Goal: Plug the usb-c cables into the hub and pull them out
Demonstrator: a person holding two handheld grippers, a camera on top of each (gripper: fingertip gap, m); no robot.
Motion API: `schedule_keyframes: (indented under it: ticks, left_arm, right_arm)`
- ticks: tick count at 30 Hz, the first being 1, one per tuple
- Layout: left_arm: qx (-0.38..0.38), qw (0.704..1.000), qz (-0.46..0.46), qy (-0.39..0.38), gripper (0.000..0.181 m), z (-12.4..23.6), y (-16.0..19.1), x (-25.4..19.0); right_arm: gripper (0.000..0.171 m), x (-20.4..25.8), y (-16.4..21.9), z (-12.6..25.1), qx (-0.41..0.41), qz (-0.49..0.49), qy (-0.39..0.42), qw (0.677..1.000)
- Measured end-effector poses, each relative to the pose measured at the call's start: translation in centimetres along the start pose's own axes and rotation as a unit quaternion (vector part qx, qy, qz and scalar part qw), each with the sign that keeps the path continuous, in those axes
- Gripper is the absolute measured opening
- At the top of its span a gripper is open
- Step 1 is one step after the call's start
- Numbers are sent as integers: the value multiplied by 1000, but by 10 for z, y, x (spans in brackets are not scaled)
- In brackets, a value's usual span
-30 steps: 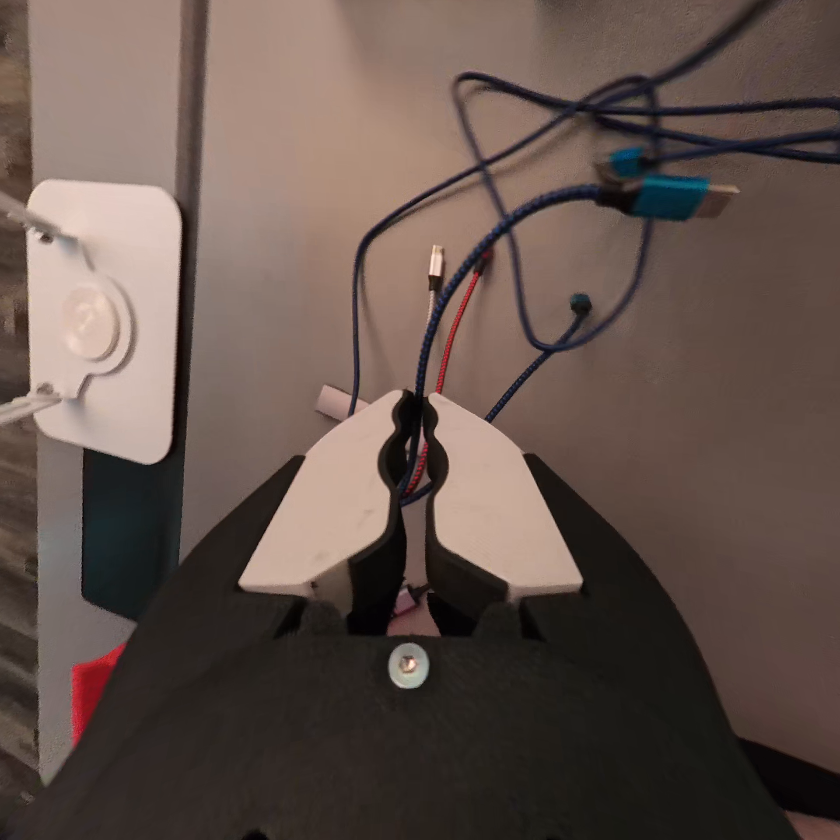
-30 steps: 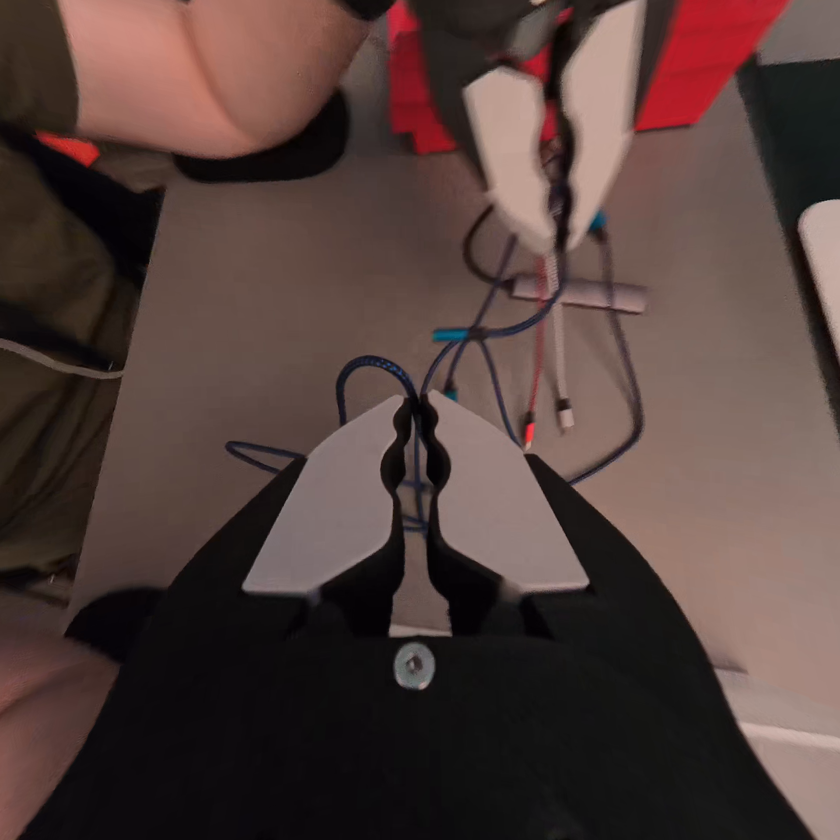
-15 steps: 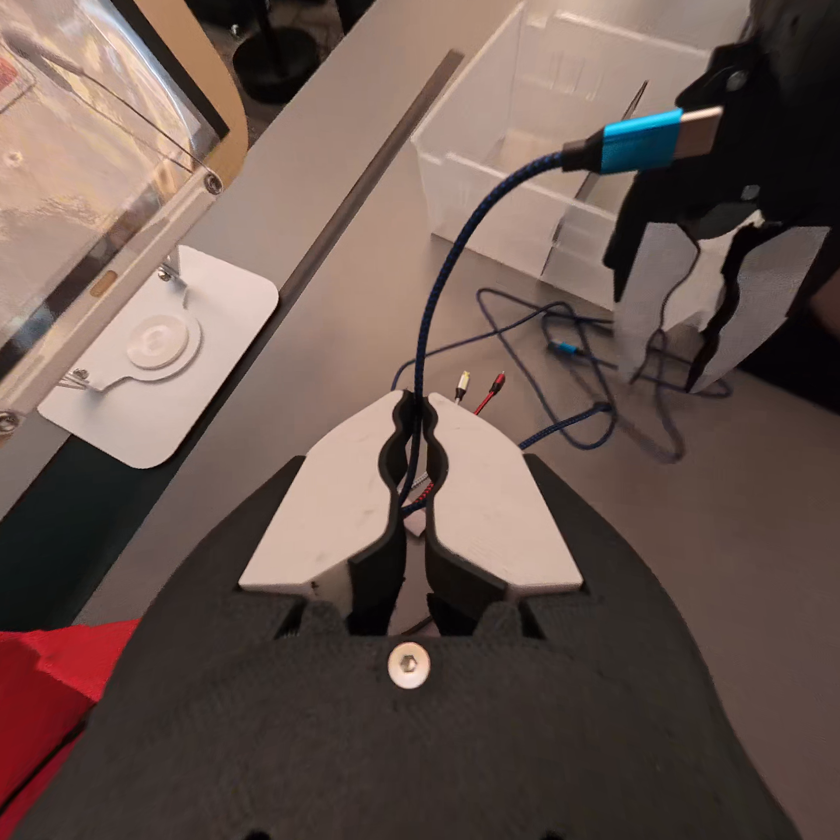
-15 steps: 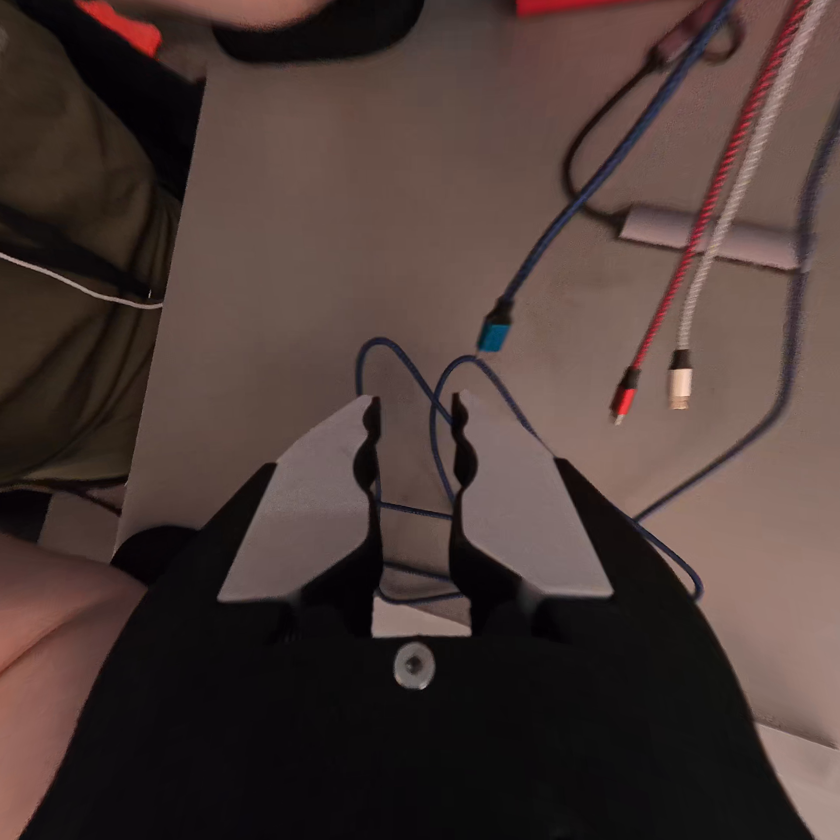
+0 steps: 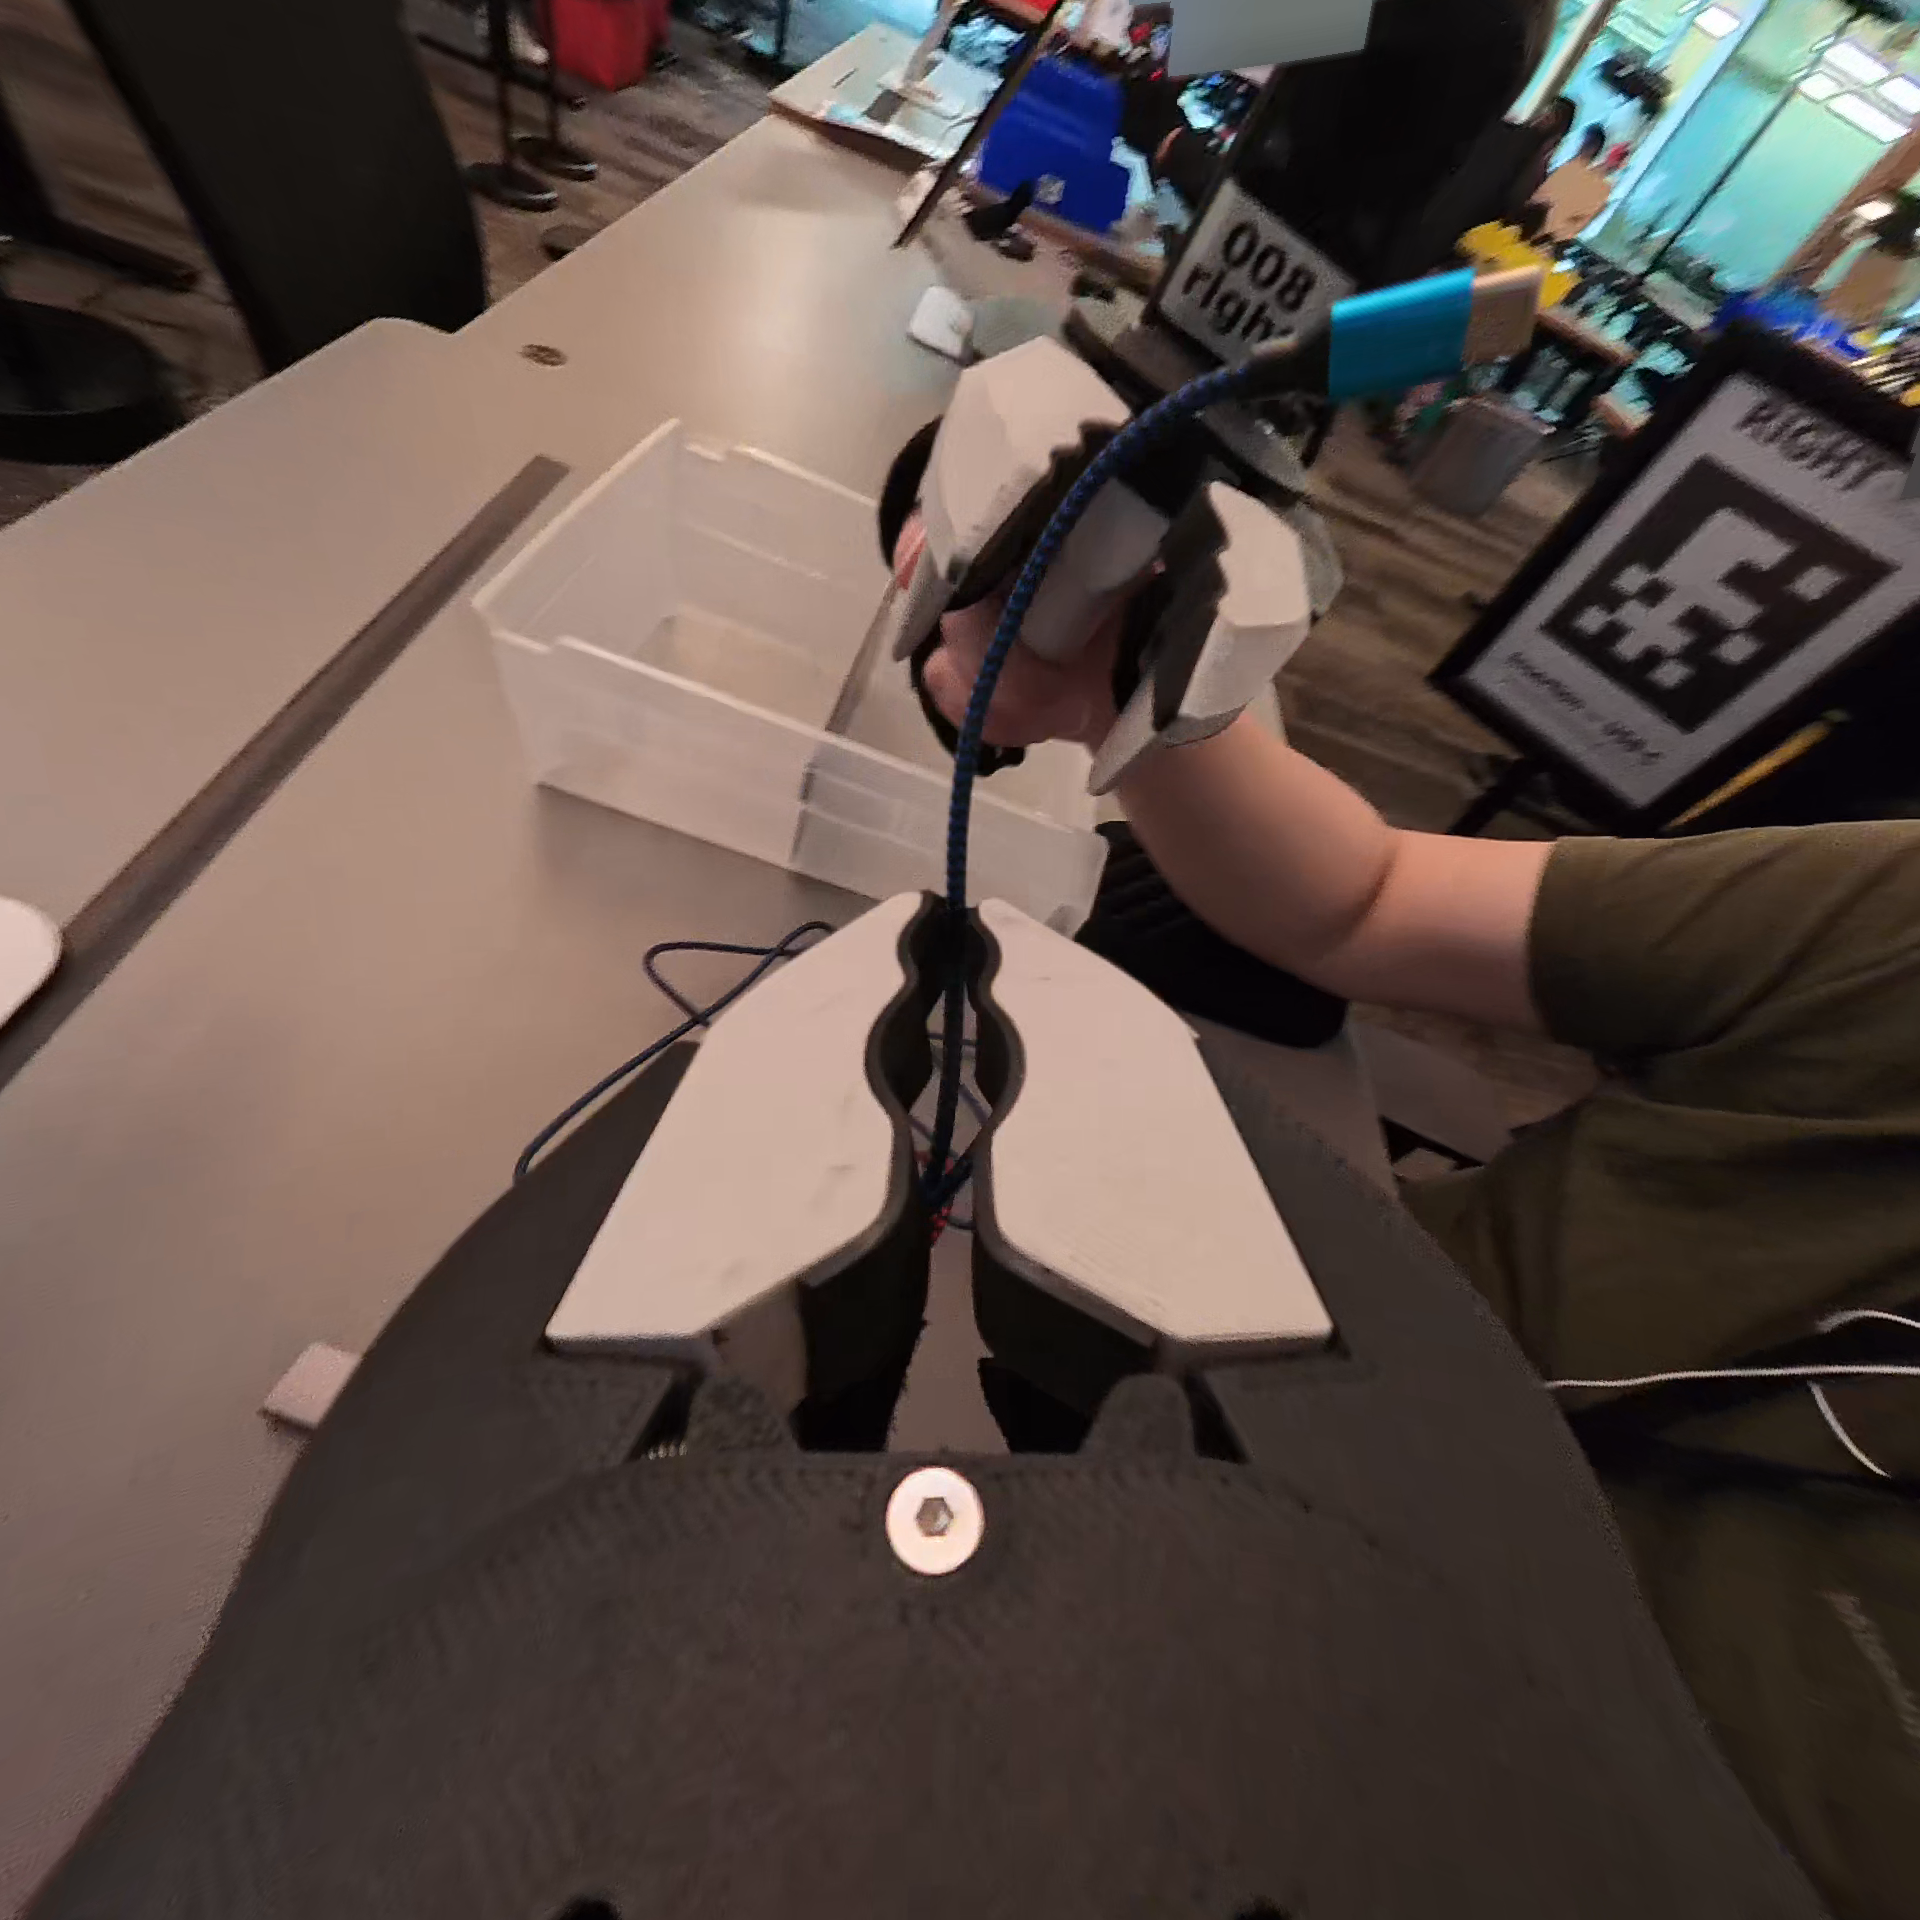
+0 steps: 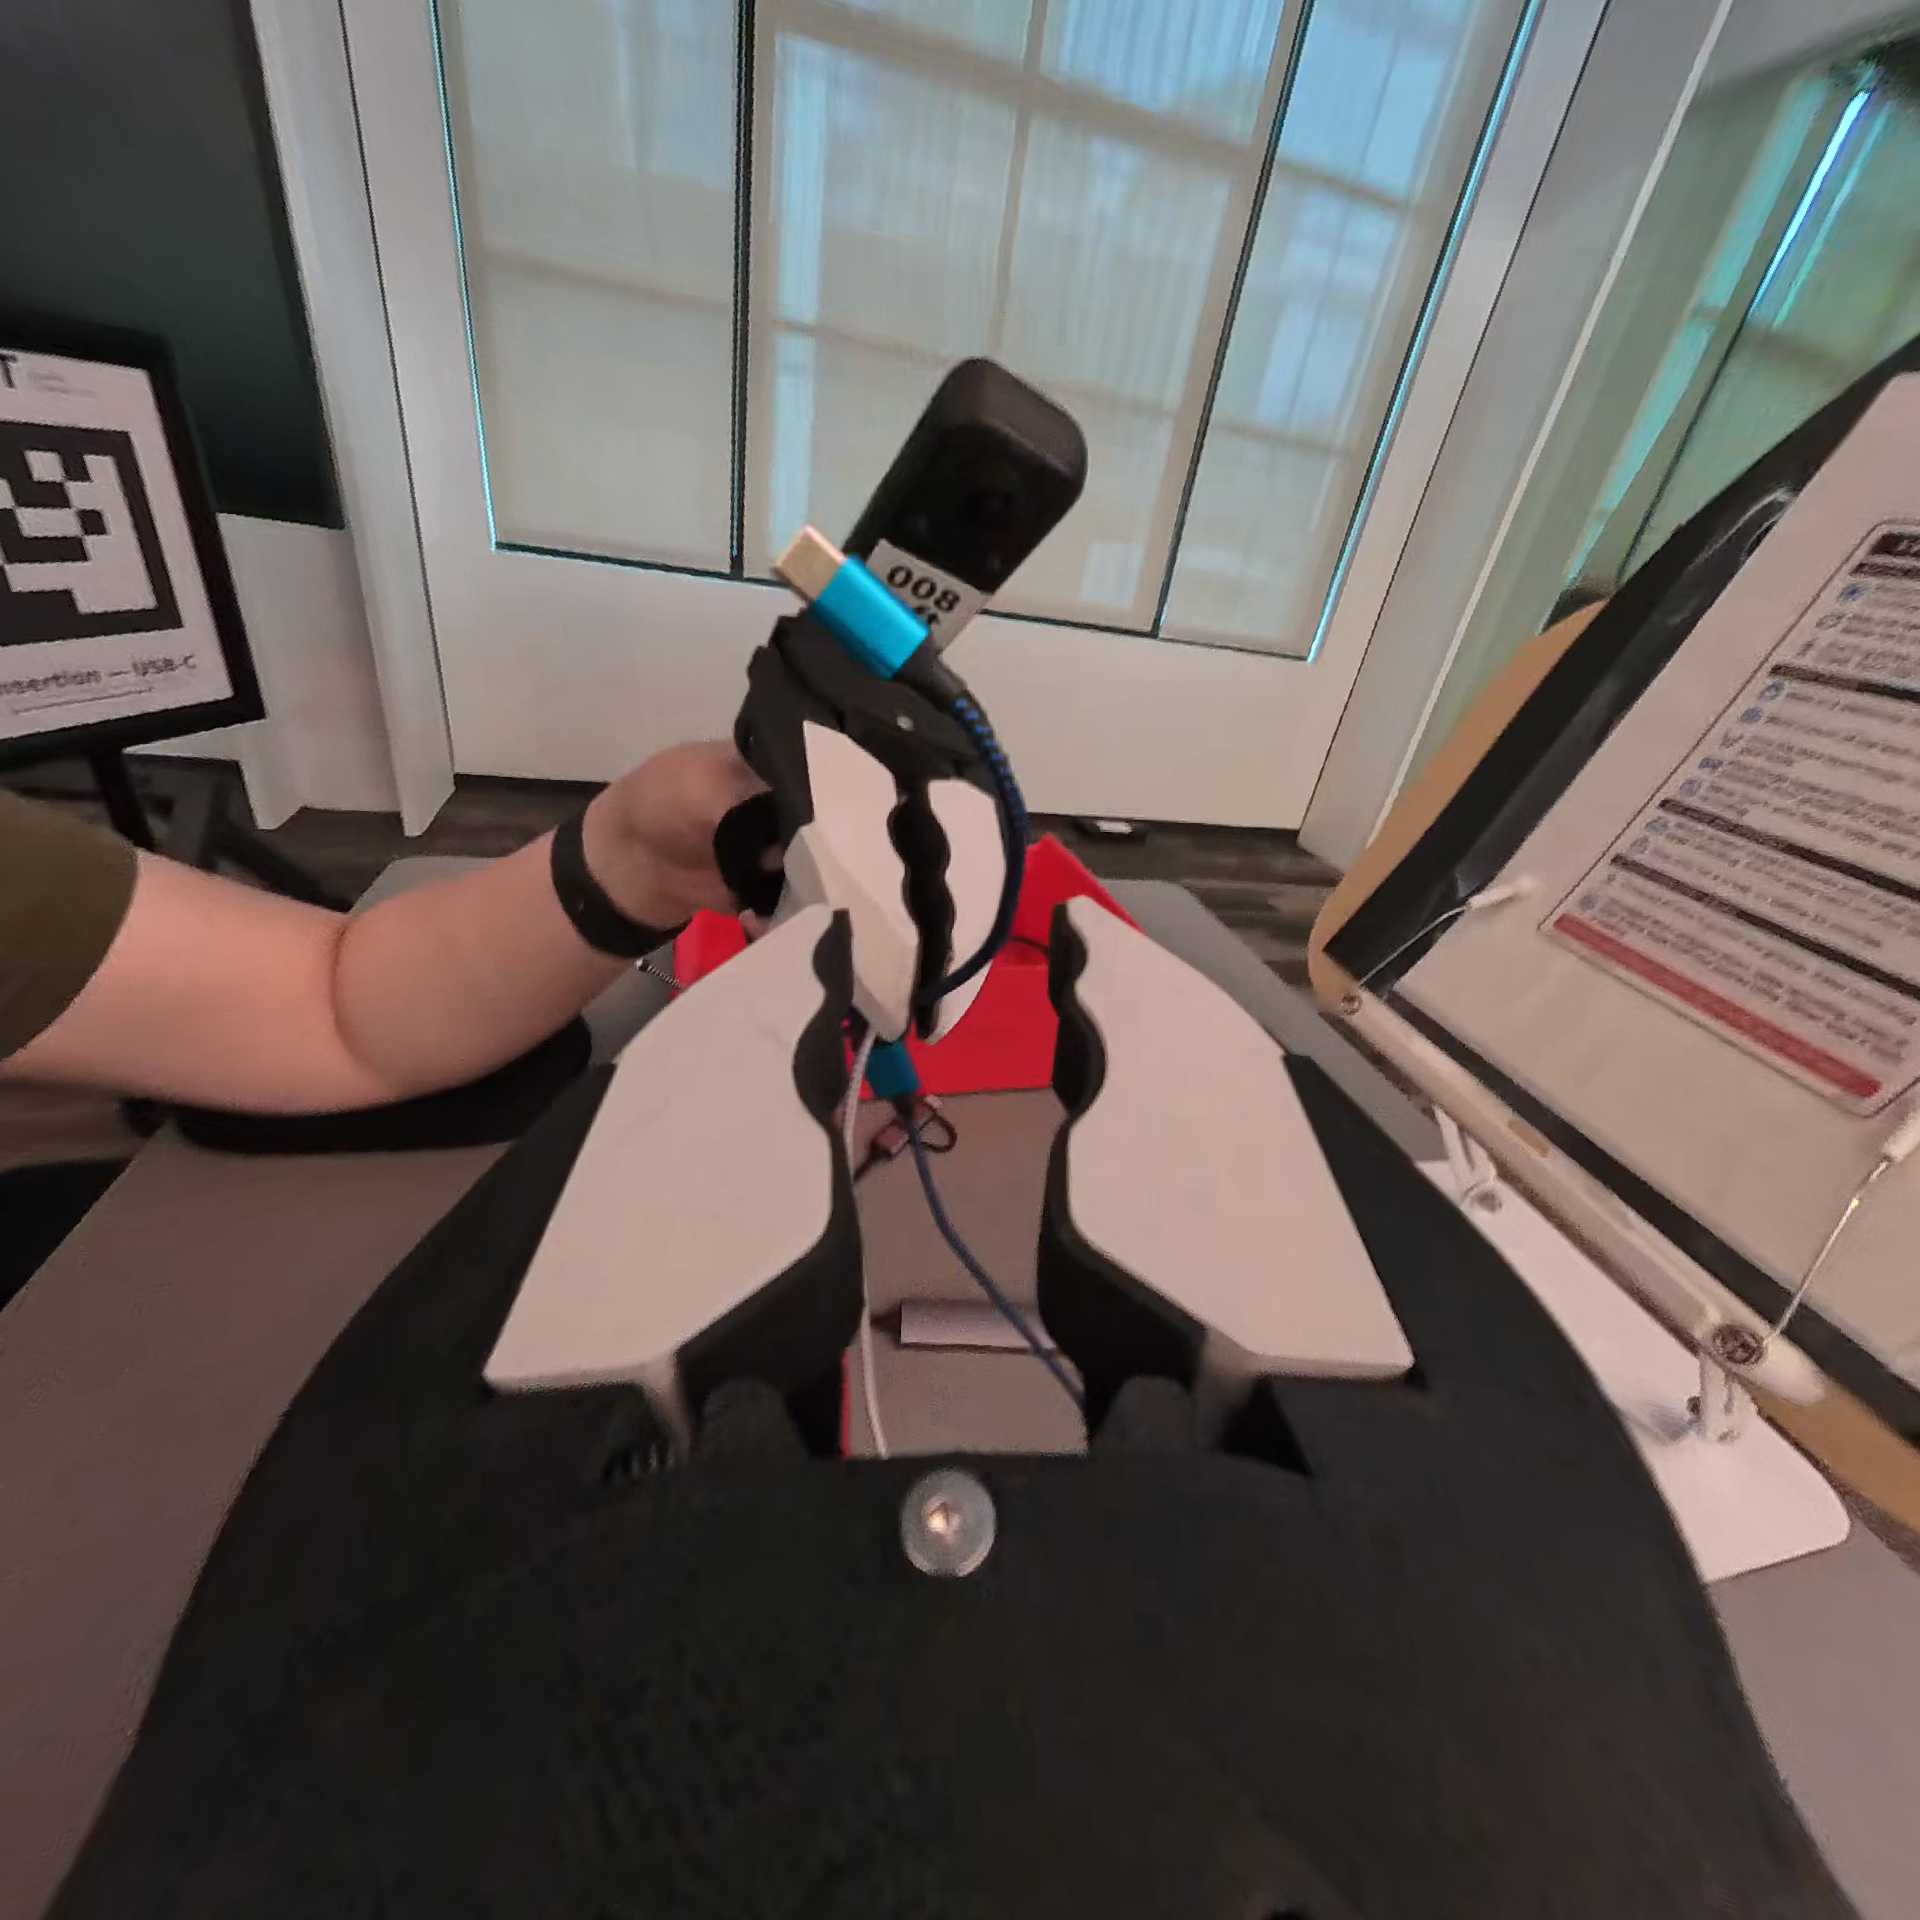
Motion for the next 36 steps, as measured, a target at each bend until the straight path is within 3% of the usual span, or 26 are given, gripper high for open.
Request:
schedule_keyframes:
  ticks: [3,7,8,10,13,18,22,30,36]
  left_arm:
    - [-1,999,-7,38,2,-2,0,-11]
    - [11,997,-22,76,2,-7,3,-23]
    - [13,997,-25,77,3,-8,3,-24]
    - [19,997,-32,67,24,-7,3,-24]
    - [24,998,-59,-7,55,-1,-2,-17]
    - [-36,990,-113,-77,68,9,-27,-39]
    - [-31,977,-149,-148,67,5,-29,-47]
    - [-16,956,-214,-201,55,-3,-30,-64]
    - [-29,951,-207,-228,52,-1,-33,-68]
  right_arm:
    - [36,4,-5,-4,-20,6,13,1000]
    - [4,10,-13,-3,-40,3,4,999]
    - [4,8,-13,-4,-32,5,16,999]
    - [4,5,-12,-4,-14,35,52,998]
    - [4,-1,-13,-4,5,80,110,991]
    - [4,-7,-8,-8,34,120,163,979]
    - [4,-1,-4,-14,42,120,148,981]
    - [4,24,-21,-6,-41,-5,-20,999]
    - [4,21,-22,-6,-37,10,2,999]
Point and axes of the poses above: each gripper's, where its closed fingertips meet, z back along the fingers, y out of its underside, x = y × z across the jaws, the point moved 2 cm from there along z, back along the fingers, and after that the axes turned 3 degrees about y, right-handed, at the moved point
